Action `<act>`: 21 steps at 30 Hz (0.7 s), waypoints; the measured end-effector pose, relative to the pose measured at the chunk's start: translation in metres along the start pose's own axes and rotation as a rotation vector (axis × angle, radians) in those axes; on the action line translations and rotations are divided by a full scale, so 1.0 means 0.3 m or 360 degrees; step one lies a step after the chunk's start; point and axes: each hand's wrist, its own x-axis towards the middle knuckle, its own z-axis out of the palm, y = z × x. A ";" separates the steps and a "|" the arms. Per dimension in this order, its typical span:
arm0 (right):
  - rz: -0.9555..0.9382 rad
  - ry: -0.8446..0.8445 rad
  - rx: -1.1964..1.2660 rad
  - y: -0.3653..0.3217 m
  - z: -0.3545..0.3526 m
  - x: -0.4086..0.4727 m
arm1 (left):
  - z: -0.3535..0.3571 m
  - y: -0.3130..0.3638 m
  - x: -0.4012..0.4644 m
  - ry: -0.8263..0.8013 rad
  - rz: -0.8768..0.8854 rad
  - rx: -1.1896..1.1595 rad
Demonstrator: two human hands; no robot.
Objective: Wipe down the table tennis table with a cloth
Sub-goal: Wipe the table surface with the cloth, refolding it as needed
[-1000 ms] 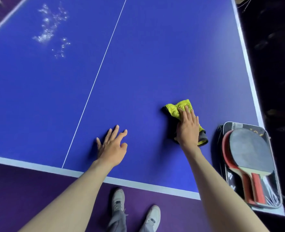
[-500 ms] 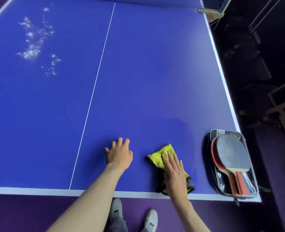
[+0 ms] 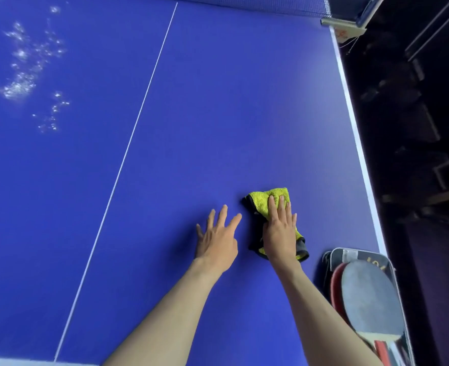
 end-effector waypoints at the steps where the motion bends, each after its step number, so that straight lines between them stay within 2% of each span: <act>1: -0.0015 -0.0002 0.0004 0.007 -0.004 0.056 | 0.003 0.037 0.043 -0.0003 -0.0070 -0.0055; 5: -0.0115 -0.0048 0.0001 0.040 -0.029 0.264 | 0.054 0.146 0.153 0.0052 -0.0408 -0.0048; 10: -0.0390 -0.0133 -0.0014 0.130 -0.065 0.416 | 0.116 0.177 0.165 0.0201 -0.0518 0.0092; 13: -0.0483 -0.0192 0.0061 0.204 -0.099 0.433 | 0.101 0.178 0.172 0.0159 -0.0552 0.0050; 17: -0.0356 -0.0152 0.0000 0.424 -0.172 0.423 | 0.074 0.179 0.158 0.0150 -0.0578 -0.0046; 21: -0.0057 -0.0124 -0.0026 0.704 -0.281 0.423 | 0.062 0.179 0.165 0.0143 -0.0580 -0.0033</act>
